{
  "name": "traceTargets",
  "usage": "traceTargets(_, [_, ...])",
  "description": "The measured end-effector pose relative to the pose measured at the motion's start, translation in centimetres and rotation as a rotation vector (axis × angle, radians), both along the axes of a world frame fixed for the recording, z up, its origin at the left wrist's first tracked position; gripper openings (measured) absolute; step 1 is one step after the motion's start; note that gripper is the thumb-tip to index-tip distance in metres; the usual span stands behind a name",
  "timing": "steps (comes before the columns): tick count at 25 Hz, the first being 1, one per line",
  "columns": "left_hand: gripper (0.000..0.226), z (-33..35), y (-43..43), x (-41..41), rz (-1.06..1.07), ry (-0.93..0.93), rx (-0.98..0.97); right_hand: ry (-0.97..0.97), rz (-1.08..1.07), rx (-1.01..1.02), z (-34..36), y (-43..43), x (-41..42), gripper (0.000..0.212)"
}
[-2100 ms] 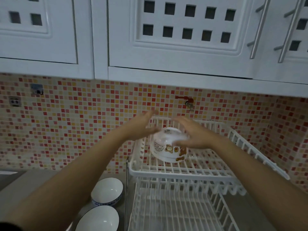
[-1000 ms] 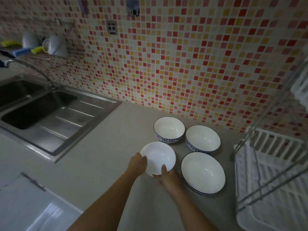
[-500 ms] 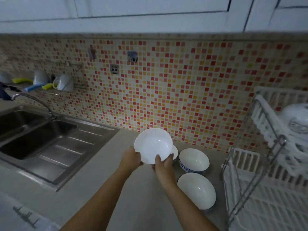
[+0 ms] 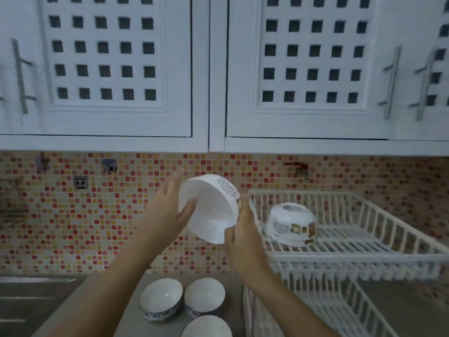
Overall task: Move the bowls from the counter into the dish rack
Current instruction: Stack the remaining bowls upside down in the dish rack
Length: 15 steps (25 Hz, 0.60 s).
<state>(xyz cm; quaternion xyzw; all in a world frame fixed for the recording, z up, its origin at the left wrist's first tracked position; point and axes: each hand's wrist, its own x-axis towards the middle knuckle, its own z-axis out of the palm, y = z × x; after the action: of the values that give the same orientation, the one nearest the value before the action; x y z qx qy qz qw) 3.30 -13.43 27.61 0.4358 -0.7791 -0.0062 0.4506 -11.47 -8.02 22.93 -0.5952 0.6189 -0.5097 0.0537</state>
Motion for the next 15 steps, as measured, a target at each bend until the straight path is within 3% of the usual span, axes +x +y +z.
traceTargets(4, [0.050, 2.8, 2.0, -7.1, -0.173, -0.148, -0.305, 0.422, -0.190, -0.054, 2.8, 3.7, -7.0, 0.080])
traceTargets(6, [0.048, 3.2, 1.9, -9.8, -0.212, -0.112, -0.371, 0.485, -0.209, -0.116, 3.9, 5.1, -10.5, 0.077])
traceTargets(8, [0.047, 3.0, 2.2, -12.6, -0.313, 0.046, -0.274, 0.377, -0.127, -0.107, 4.7, 6.9, -14.5, 0.081])
traceTargets(11, [0.047, 2.0, 2.6, -16.4, -0.474, 0.235, -0.082, 0.078, 0.188, 0.075, 5.4, 8.0, -20.4, 0.095])
traceTargets(13, [0.048, 1.2, 2.1, -18.5, -0.498, 0.262, -0.046, -0.138, 0.290, 0.125, 5.8, 7.2, -22.9, 0.098])
traceTargets(15, [0.050, 0.7, 1.6, -20.1, -0.508, 0.221, -0.018, -0.234, 0.313, 0.173, 5.8, 6.9, -24.8, 0.101])
